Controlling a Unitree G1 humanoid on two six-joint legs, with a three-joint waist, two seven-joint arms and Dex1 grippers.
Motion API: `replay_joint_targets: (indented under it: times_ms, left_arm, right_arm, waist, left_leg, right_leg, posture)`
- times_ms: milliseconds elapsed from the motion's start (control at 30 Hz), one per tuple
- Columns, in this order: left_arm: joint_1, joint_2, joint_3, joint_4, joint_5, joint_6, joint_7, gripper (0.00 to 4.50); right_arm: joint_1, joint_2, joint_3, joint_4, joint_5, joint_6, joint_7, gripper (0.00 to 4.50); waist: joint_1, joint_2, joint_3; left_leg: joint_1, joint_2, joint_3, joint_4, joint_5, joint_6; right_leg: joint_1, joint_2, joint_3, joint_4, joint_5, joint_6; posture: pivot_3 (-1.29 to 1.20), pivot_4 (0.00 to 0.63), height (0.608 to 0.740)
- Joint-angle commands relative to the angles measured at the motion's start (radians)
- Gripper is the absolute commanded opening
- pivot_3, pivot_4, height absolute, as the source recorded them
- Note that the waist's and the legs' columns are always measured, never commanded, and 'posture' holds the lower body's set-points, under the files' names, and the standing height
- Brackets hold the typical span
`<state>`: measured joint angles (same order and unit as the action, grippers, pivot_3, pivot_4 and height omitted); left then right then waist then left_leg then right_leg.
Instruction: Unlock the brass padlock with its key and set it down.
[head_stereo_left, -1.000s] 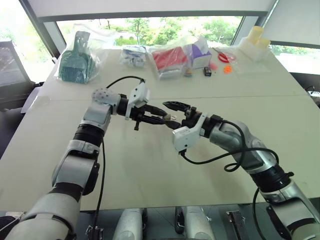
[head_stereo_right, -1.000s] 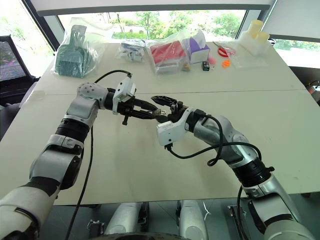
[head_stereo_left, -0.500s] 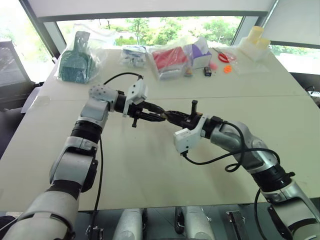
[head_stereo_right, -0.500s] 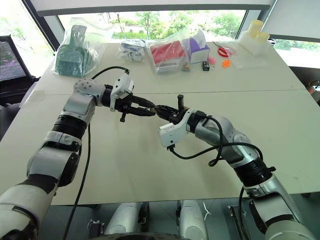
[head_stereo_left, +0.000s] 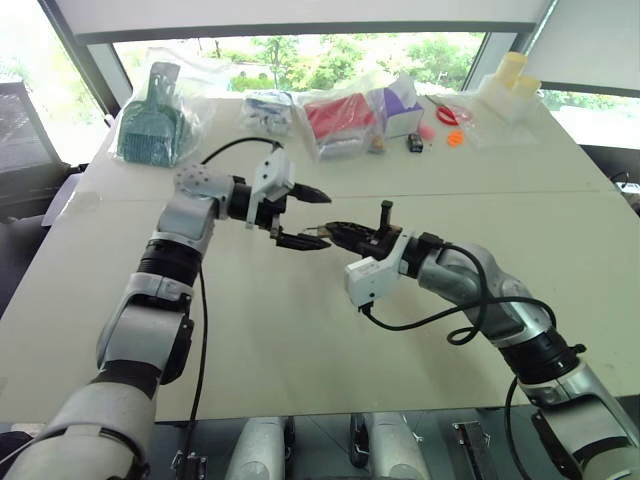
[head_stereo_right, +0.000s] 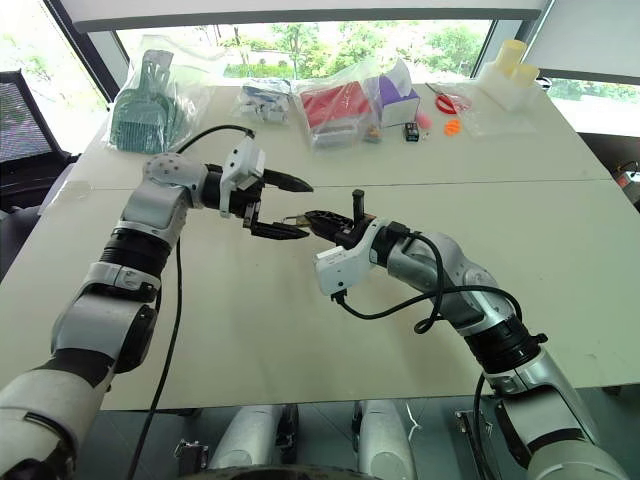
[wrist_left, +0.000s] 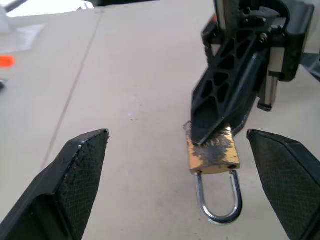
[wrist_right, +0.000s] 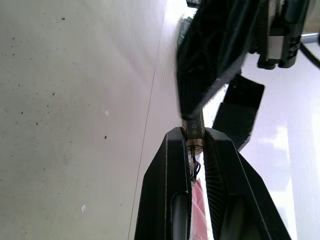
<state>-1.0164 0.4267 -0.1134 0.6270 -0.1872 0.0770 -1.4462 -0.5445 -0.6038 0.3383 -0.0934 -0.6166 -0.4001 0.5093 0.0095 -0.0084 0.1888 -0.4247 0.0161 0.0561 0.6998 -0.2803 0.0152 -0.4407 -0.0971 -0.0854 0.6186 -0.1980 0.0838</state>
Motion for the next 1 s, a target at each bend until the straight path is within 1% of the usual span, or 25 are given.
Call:
replay_joint_targets:
  times_ms: [33, 100, 200, 233, 333, 367, 433, 467, 700, 900, 1000]
  left_arm:
    - [-0.01, 0.042, 0.093, -0.081, -0.067, 0.062, 0.067, 4.45]
    - [0.007, 0.063, 0.118, -0.117, -0.091, 0.102, 0.089, 4.45]
    - [0.052, 0.087, 0.14, -0.174, -0.112, 0.157, 0.126, 3.61]
    - [0.071, 0.088, 0.138, -0.199, -0.118, 0.17, 0.135, 3.21]
    - [0.111, 0.089, 0.126, -0.267, -0.133, 0.207, 0.143, 1.76]
    - [0.127, 0.09, 0.116, -0.296, -0.141, 0.225, 0.136, 1.39]
    - [0.156, 0.095, 0.097, -0.345, -0.15, 0.26, 0.119, 0.4]
    - [0.167, 0.098, 0.089, -0.361, -0.147, 0.269, 0.117, 0.05]
    - [0.226, 0.09, 0.035, -0.429, -0.136, 0.303, 0.132, 0.05]
    - [0.239, 0.107, 0.014, -0.403, -0.11, 0.274, 0.144, 0.05]
    - [0.249, 0.123, -0.012, -0.378, -0.063, 0.229, 0.151, 0.05]
  right_arm:
    - [-0.004, 0.003, -0.022, -0.022, 0.017, -0.004, -0.007, 0.0]
    - [-0.003, 0.004, -0.023, -0.022, 0.018, -0.002, -0.008, 0.0]
    - [-0.008, 0.008, -0.023, -0.014, 0.022, -0.001, -0.011, 0.0]
    - [-0.009, 0.008, -0.022, -0.011, 0.024, -0.002, -0.011, 0.0]
    - [-0.011, 0.01, -0.02, -0.011, 0.025, -0.002, -0.009, 0.0]
    - [-0.011, 0.011, -0.02, -0.01, 0.026, -0.003, -0.008, 0.0]
    - [-0.013, 0.012, -0.019, -0.008, 0.026, -0.004, -0.008, 0.0]
    - [-0.014, 0.012, -0.019, -0.007, 0.027, -0.004, -0.008, 0.0]
    - [-0.013, 0.014, -0.019, -0.008, 0.031, 0.001, -0.003, 0.0]
    - [-0.011, 0.016, -0.021, -0.009, 0.033, 0.004, 0.001, 0.0]
    - [-0.013, 0.017, -0.021, -0.008, 0.034, 0.005, 0.001, 0.0]
  waist:
    - [0.0, 0.0, 0.0]
    - [-0.002, 0.0, 0.0]
    - [-0.002, 0.0, 0.0]
    - [-0.001, 0.0, 0.0]
    - [0.002, 0.0, 0.0]
    - [0.002, 0.0, 0.0]
    - [0.003, 0.0, 0.0]
    - [0.003, 0.0, 0.0]
    - [-0.001, 0.0, 0.0]
    - [0.001, 0.0, 0.0]
    - [0.0, 0.0, 0.0]
  left_leg:
    - [0.0, 0.0, 0.0, 0.0, 0.0, 0.0]
    - [0.0, 0.0, -0.001, 0.0, 0.0, 0.0]
    - [0.0, 0.0, -0.001, 0.0, 0.0, 0.0]
    - [0.0, 0.0, -0.001, 0.0, 0.0, 0.0]
    - [0.0, 0.0, -0.001, 0.0, 0.0, -0.001]
    - [0.0, 0.0, -0.001, 0.0, 0.0, -0.001]
    - [0.0, 0.0, -0.001, 0.0, 0.001, -0.001]
    - [0.0, 0.0, -0.001, 0.0, 0.001, -0.001]
    - [0.001, 0.0, -0.001, 0.0, 0.001, -0.002]
    - [0.001, 0.0, -0.001, 0.0, 0.001, -0.002]
    - [0.001, 0.0, -0.001, 0.0, 0.001, -0.002]
  right_leg:
    - [0.0, 0.0, 0.0, 0.0, 0.0, 0.0]
    - [0.0, 0.0, 0.0, 0.0, 0.0, 0.0]
    - [0.0, 0.0, 0.0, 0.0, 0.0, 0.0]
    - [0.0, 0.0, 0.0, 0.0, 0.0, 0.0]
    - [0.0, 0.0, 0.0, 0.0, 0.0, 0.0]
    - [0.0, 0.0, 0.0, 0.0, 0.0, 0.0]
    - [0.0, 0.0, 0.0, 0.0, 0.0, 0.0]
    - [0.001, 0.0, 0.0, 0.0, 0.0, 0.0]
    - [0.0, 0.0, 0.0, 0.001, 0.0, 0.0]
    - [0.001, 0.0, 0.001, 0.001, 0.0, 0.0]
    - [0.0, 0.0, 0.001, 0.001, 0.0, 0.0]
  posture:
    - [0.0, 0.15, 0.74]
    - [0.0, 0.15, 0.74]
    - [0.0, 0.15, 0.74]
    - [0.0, 0.15, 0.74]
    - [0.0, 0.15, 0.74]
    - [0.0, 0.15, 0.74]
    - [0.0, 0.15, 0.74]
    - [0.0, 0.15, 0.74]
    - [0.0, 0.15, 0.74]
    - [0.0, 0.15, 0.74]
    - [0.0, 0.15, 0.74]
